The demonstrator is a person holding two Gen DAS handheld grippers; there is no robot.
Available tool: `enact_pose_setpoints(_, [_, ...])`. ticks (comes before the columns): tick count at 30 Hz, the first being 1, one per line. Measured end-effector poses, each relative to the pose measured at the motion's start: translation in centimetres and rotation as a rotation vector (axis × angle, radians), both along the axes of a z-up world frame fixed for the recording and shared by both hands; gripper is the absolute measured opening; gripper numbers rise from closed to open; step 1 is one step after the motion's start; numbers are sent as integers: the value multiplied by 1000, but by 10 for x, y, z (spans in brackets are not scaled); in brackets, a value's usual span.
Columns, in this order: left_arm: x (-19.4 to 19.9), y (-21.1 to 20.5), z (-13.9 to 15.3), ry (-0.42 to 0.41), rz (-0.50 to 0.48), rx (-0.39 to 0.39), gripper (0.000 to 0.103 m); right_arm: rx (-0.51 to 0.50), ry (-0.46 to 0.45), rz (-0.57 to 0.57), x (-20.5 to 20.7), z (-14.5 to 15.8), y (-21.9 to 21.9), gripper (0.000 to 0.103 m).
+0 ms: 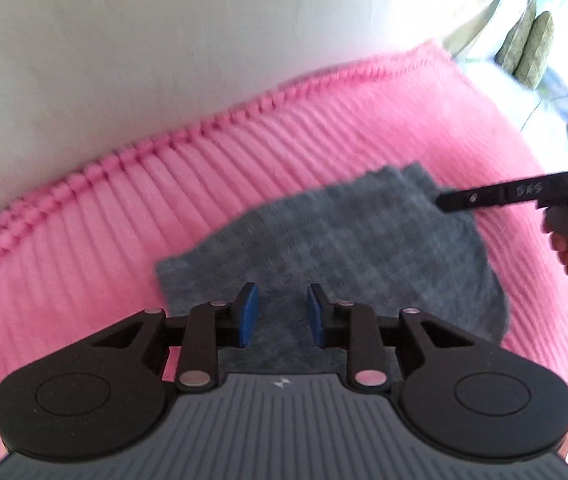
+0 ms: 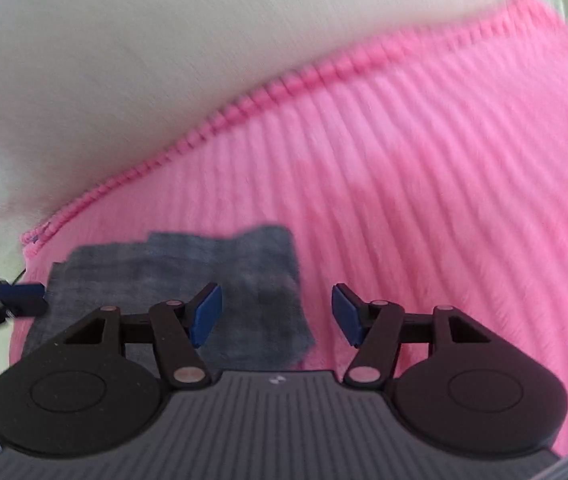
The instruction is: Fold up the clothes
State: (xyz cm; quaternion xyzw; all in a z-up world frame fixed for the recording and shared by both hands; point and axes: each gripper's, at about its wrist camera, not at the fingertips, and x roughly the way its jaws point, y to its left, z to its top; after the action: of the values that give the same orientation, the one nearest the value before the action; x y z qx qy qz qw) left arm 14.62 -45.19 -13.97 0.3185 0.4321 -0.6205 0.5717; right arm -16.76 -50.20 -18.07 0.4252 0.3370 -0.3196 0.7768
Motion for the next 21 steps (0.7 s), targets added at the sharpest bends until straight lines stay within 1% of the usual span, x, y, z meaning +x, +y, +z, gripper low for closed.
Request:
enact_pose_setpoints(1, [-3, -1, -4, -23, 4, 10, 33, 7, -85, -5, -5, -4, 3, 4])
enact_pose_setpoints(3, [-7, -4, -4, -58, 12, 12, 33, -30, -141, -7, -9, -1, 5, 4])
enact_pose_setpoints(4, [-8, -4, -1, -81, 18, 2, 33, -44, -141, -11, -7, 1, 7, 3])
enact_pose_setpoints(5, [-8, -4, 3, -102, 25, -12, 33, -65, -103, -45, -6, 1, 8, 3])
enact_pose_setpoints(6, [-8, -5, 5, -120, 29, -13, 33, -53, -54, -84, -9, -3, 6, 2])
enact_pose_setpoints(8, [-9, -8, 8, -153, 36, 0, 33, -47, 5, -128, -12, -2, 7, 3])
enact_pose_setpoints(9, [-8, -9, 9, -163, 38, 6, 33, -54, 23, -142, -15, -1, 9, 8])
enact_pose_setpoints(10, [-8, -11, 8, -176, 39, 13, 33, -65, 32, -169, -18, 2, 12, 21])
enact_pose_setpoints(11, [-7, -15, 7, -187, 37, 21, 34, -76, 17, -202, -22, 9, 15, 29])
enact_pose_setpoints(12, [-6, -17, 7, -195, 36, 26, 35, -91, -8, -210, -24, 13, 17, 38])
enact_pose_setpoints(14, [-8, -23, 3, -225, 38, 43, 37, -106, -61, -200, -22, 18, 16, 38])
enact_pose_setpoints(15, [-9, -27, 1, -239, 42, 56, 38, -105, -64, -193, -22, 19, 14, 37])
enact_pose_setpoints(16, [-12, -31, -1, -261, 52, 76, 38, -105, -27, -168, -14, 17, 12, 36])
enact_pose_setpoints(17, [-14, -33, -1, -278, 63, 91, 38, -120, 50, -153, -6, 13, 11, 35])
enact_pose_setpoints(18, [-15, -34, 1, -289, 71, 99, 38, -136, 131, -140, 2, 8, 10, 31])
enact_pose_setpoints(19, [-17, -35, 3, -299, 79, 107, 38, -175, 197, -151, 7, 8, 12, 28])
enact_pose_setpoints(20, [-18, -36, 5, -308, 89, 112, 38, -227, 221, -189, 6, 15, 17, 28])
enact_pose_setpoints(21, [-19, -37, 8, -310, 97, 114, 38, -256, 228, -218, 3, 22, 22, 29])
